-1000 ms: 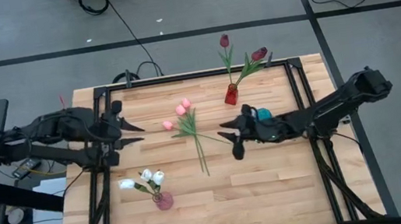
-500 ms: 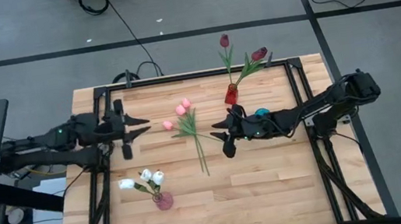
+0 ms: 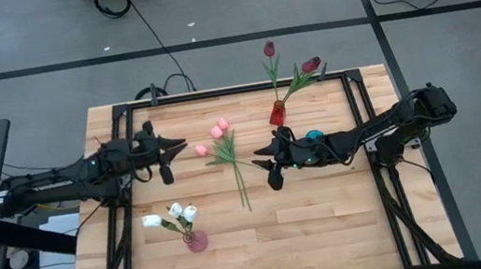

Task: Sort flowers into vase by color
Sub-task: Put the bottom pink tulip into the blue vase

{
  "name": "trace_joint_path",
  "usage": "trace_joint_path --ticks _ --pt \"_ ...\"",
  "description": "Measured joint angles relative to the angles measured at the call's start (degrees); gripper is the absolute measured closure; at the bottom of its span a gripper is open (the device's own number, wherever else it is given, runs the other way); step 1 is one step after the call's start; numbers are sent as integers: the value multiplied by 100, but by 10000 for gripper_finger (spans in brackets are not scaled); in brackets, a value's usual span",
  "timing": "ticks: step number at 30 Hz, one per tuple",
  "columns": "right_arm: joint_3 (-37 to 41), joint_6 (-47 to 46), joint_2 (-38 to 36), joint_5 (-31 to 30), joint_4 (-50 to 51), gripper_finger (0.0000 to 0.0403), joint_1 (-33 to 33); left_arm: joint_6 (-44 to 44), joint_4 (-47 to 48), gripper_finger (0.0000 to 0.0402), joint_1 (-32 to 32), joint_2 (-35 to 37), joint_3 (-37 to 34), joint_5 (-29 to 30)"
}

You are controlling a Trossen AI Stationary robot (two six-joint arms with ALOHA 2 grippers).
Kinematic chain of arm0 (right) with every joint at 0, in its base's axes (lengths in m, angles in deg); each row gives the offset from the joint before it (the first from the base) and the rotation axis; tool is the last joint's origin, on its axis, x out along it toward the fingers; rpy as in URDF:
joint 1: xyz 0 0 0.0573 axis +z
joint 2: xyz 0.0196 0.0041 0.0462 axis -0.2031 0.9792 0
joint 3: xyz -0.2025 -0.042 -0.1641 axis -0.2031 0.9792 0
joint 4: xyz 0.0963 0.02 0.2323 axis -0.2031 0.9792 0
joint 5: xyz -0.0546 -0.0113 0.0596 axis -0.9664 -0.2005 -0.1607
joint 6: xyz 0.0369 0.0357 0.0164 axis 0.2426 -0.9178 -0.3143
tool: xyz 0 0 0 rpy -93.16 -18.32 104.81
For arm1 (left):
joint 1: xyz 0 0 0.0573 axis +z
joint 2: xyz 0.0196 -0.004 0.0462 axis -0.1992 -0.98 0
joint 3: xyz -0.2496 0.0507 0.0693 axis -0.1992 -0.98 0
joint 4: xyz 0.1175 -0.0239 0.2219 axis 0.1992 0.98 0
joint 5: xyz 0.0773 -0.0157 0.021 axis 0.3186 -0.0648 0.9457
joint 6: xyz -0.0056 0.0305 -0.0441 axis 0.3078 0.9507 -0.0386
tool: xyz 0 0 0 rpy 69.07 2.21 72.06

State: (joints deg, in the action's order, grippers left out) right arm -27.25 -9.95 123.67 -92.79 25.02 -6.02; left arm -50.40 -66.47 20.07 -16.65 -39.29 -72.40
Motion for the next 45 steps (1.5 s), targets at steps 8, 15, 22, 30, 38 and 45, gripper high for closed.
trace_joint_path --ticks 8,15,22,30,38,45 --pt "2 -148 0 -227 -2 252 17 -1005 -1963 346 -2 5 -1175 -34" --pt "-4 -274 0 91 1 252 -44 -1153 -3105 346 -4 4 -1771 -136" --pt "-624 -474 0 31 1107 252 -329 -1212 -3016 346 -4 5 -1778 -93" --pt "-745 -686 271 -144 1186 252 -569 -1120 -2285 346 134 406 -1726 -142" --pt "-743 -947 1044 158 539 252 -608 -1100 -1140 346 169 1122 -1630 -510" --pt "-972 -820 1126 607 485 252 -943 -934 -878 346 159 1164 -1630 -607"
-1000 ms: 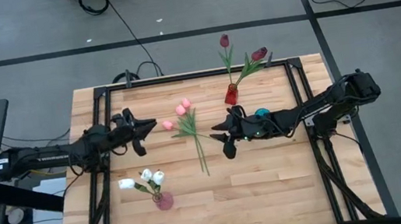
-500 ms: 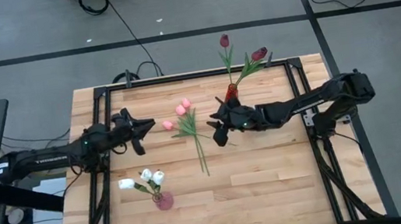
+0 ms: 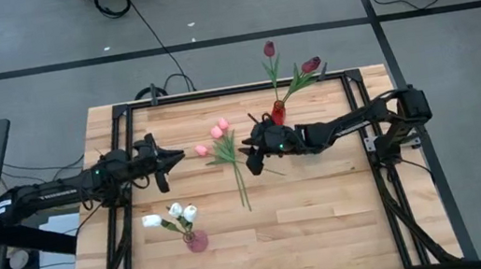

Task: Sort flowers into vase by color
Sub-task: Put the bottom pink tulip into the blue vase

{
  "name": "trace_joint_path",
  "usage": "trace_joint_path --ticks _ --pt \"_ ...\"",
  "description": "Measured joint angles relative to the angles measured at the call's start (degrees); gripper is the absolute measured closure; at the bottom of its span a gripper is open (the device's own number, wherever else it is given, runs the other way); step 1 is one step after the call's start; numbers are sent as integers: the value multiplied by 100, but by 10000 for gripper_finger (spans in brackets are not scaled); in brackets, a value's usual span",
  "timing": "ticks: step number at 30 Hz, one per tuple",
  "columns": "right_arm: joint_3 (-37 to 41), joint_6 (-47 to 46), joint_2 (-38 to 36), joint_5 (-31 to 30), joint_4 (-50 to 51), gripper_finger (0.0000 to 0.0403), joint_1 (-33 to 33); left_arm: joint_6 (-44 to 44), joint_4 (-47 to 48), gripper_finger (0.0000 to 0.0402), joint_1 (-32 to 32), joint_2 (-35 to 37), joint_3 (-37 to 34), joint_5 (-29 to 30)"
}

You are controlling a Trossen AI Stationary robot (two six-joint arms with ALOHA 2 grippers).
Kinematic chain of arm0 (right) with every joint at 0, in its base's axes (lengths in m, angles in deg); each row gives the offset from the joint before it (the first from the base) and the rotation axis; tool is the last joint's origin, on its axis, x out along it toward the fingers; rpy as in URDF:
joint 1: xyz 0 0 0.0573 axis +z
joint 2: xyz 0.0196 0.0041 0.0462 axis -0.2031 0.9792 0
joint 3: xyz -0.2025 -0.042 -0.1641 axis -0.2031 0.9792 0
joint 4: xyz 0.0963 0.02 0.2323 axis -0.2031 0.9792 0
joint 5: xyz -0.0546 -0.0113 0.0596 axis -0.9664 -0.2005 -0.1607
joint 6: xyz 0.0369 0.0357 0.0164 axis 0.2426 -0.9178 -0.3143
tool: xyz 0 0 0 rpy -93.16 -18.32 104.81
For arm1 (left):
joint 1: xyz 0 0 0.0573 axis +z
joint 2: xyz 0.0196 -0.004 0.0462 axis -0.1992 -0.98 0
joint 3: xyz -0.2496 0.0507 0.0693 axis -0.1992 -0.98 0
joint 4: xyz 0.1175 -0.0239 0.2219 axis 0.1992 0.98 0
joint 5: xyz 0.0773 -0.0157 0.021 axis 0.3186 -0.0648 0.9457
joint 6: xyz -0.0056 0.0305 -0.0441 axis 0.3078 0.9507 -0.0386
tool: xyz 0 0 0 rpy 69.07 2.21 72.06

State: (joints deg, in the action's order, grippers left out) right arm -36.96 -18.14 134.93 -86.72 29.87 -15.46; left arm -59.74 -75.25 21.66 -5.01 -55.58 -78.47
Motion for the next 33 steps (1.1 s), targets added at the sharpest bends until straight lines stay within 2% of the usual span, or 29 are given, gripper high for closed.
trace_joint_path --ticks 3,8,14,21,27,33 --pt "-38 434 -1 -37 19 252 -72 133 -98 346 7 19 2 193" --pt "-40 1082 121 -483 -92 252 -10 264 -74 346 6 -2 2 216" --pt "-46 1489 583 -302 -286 252 61 28 293 346 5 -2 4 163" --pt "-47 1530 950 -648 -238 252 150 24 343 346 5 -2 4 176" --pt "-49 1294 1421 -258 -251 252 71 24 321 346 5 -2 4 248" --pt "-78 1292 1494 -431 -304 252 316 24 321 346 5 -2 4 255"
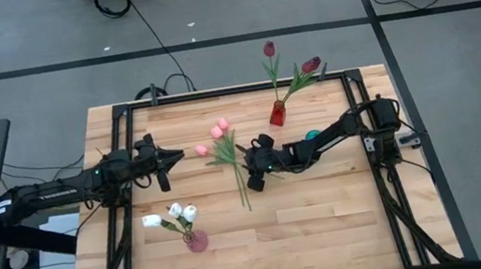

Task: Sort flowers into vase by color
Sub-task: Put the bottom pink tulip into the blue vase

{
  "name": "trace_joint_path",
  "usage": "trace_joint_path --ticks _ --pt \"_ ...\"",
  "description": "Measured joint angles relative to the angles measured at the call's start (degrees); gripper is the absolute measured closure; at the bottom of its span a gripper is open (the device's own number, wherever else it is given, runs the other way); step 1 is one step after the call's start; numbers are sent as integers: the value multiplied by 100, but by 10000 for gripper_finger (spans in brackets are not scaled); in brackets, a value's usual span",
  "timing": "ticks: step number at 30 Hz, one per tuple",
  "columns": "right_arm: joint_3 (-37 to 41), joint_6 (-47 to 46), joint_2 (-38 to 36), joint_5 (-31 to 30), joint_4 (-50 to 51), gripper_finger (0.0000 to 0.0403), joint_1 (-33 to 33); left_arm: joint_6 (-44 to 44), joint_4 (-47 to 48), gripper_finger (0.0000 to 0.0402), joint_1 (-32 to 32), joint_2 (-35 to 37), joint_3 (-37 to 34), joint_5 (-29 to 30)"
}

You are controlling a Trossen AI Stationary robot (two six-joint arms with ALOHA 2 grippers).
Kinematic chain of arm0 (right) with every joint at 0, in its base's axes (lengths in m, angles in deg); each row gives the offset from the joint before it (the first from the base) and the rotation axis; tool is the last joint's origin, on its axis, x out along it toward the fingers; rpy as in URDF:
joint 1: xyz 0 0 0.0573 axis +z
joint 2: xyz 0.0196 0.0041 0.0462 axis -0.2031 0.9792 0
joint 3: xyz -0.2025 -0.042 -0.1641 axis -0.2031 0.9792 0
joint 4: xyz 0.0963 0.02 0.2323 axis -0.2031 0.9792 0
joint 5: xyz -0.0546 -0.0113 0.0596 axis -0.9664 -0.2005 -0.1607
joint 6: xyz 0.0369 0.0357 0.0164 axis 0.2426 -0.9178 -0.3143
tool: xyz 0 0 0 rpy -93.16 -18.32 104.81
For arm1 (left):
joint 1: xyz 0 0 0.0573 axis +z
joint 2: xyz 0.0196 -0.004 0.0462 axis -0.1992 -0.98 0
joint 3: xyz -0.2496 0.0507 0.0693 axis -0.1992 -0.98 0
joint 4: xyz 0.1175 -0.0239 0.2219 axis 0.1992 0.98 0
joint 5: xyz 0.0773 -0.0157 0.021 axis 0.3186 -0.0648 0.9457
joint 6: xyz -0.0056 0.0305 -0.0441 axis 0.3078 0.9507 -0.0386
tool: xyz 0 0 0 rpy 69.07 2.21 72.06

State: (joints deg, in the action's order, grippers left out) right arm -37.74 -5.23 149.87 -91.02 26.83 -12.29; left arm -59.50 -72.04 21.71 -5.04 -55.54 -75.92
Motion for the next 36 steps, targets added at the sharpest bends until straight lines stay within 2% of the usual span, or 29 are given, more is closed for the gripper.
trace_joint_path --ticks 14,17,23,29,36 --pt "2 -481 1 36 451 255 108 2 42 346 1 0 0 2" --pt "4 -501 1 17 543 280 133 2 42 346 0 0 0 2" --pt "7 -667 1 52 756 385 137 2 43 346 2 0 0 2" --pt "13 -1113 -230 49 820 387 137 2 44 346 1 0 0 2" --pt "11 -1028 -1311 -849 796 391 433 0 -174 346 2 -2 0 2"
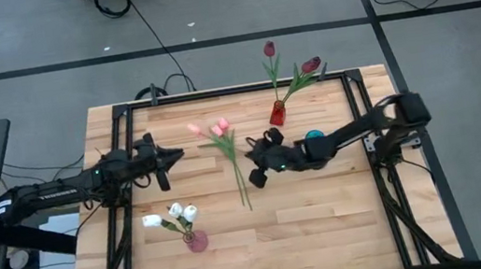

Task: Sort flowers into vase by color
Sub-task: Put the bottom pink tulip into the blue vase

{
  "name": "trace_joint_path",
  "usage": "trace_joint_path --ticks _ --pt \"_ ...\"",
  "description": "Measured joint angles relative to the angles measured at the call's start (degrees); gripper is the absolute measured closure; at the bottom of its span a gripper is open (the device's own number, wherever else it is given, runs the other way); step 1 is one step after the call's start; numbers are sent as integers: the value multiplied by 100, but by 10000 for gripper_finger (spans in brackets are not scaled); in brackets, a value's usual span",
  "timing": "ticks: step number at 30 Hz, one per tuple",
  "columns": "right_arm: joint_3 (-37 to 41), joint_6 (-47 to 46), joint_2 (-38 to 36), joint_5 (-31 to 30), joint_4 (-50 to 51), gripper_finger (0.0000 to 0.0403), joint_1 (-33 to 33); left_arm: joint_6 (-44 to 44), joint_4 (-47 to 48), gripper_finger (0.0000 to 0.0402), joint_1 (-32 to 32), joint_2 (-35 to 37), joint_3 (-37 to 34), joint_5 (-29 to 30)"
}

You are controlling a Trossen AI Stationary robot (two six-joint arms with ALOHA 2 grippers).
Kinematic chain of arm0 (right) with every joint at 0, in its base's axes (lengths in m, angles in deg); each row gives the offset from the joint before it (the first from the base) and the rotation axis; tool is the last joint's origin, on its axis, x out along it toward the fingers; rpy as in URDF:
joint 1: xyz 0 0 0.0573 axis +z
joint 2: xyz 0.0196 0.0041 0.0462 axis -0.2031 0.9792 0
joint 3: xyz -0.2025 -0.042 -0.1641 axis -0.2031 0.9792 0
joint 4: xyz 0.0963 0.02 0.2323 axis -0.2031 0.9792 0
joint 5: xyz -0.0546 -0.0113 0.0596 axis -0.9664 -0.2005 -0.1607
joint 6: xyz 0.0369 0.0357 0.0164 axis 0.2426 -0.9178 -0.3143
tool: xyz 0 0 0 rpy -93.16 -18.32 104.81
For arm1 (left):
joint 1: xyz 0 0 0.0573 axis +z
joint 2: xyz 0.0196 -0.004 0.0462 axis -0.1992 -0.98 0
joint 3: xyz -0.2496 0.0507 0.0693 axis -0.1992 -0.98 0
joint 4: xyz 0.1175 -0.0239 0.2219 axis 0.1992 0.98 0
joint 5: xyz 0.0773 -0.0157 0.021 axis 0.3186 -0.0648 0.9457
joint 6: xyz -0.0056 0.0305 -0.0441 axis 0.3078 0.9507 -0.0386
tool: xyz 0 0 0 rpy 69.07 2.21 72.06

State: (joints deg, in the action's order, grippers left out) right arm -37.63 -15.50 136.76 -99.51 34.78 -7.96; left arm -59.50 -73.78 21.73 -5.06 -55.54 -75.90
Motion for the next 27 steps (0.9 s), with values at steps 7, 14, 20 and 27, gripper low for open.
trace_joint_path --ticks 7,14,20,27 --pt "-2 1148 -829 -641 -131 391 215 23 -1142 346 0 -326 8 250" --pt "681 2109 -941 397 -2343 391 -311 118 -972 353 172 -1333 592 504" --pt "1056 2235 -536 1488 -4185 391 -641 181 -1314 357 290 -2027 1005 -127" --pt "875 2442 44 1743 -5240 386 -602 317 -2360 353 293 -2718 1371 -975"
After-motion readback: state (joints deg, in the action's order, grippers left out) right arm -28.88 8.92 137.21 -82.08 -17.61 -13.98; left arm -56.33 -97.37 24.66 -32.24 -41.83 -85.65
